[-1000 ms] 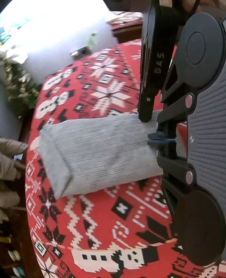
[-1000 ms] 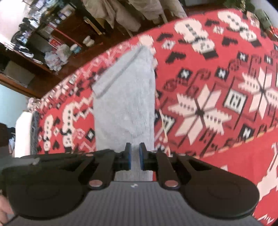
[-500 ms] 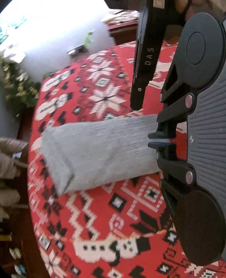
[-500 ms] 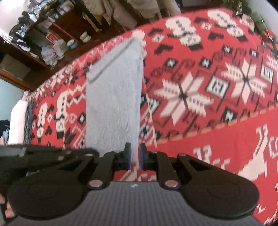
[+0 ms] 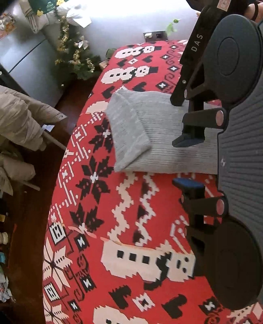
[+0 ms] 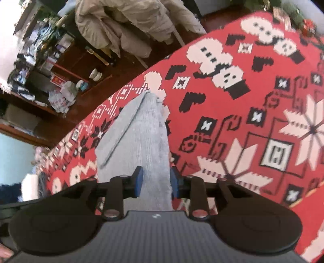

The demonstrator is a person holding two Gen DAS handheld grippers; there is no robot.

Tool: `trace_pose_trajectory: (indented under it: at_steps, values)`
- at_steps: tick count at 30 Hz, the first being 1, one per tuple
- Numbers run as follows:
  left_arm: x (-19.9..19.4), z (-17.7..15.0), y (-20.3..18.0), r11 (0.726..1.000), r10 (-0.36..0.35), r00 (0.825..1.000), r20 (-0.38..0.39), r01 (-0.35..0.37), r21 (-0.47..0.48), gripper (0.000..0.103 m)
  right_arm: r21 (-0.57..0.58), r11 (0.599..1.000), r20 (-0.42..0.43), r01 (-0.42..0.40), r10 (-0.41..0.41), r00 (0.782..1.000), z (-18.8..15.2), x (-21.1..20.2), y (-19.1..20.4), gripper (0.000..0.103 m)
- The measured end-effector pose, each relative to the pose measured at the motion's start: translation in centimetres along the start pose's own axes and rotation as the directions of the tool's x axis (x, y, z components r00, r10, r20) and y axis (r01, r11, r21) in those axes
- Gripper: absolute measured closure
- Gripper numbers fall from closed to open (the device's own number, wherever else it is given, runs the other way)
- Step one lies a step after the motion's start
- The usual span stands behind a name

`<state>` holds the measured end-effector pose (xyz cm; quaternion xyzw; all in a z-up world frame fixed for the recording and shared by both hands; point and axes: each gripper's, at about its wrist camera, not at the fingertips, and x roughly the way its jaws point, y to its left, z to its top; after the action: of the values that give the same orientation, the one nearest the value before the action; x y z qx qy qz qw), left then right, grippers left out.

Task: Fold clothes
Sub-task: 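Press the folded shirt bundle flat with both grippers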

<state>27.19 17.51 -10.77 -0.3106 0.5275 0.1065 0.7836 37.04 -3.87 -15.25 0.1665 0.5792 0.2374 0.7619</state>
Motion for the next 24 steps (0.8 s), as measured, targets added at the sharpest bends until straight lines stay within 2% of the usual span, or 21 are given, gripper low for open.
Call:
trace_pose_trajectory:
  at_steps: [3,6,8,12,16,18,24]
  values:
    - [0.7,0.3,0.1,1.000,-0.001,1.000,-0.001,0.001,-0.005,0.069,0.031,0.999,-0.009,-0.016,0.016,1.000,0.9,1.4,-0.3,0.070]
    - [1.3,0.4,0.4,1.000,-0.016,1.000,0.002,0.016,-0.023,0.070,0.048,0.999,-0.005,-0.012,0.012,1.000,0.7,1.9,-0.7,0.063]
    - [1.6,0.5,0.6,0.999,-0.027,1.000,0.002,0.027,-0.039,0.070,0.051,0.998,0.004,-0.022,0.022,1.000,0.6,2.1,-0.8,0.063]
    - [2.1,0.4,1.2,0.997,-0.051,0.999,0.003,0.051,-0.066,0.071,-0.027,1.000,0.013,0.001,0.000,1.000,0.6,2.4,0.0,0.067]
    - [2.3,0.1,1.3,0.995,-0.069,0.997,0.017,0.070,-0.078,0.078,-0.040,0.999,0.013,0.013,-0.013,1.000,0.5,2.6,0.6,0.078]
    - [2.2,0.1,1.1,0.995,-0.073,0.997,0.027,0.075,-0.066,0.085,-0.059,0.998,0.029,0.033,-0.032,0.999,0.2,2.4,1.2,0.082]
    - [0.6,-0.5,0.2,0.998,-0.071,0.995,0.066,0.071,0.002,0.089,-0.115,0.989,0.085,0.096,-0.086,0.993,-0.6,1.2,3.1,0.092]
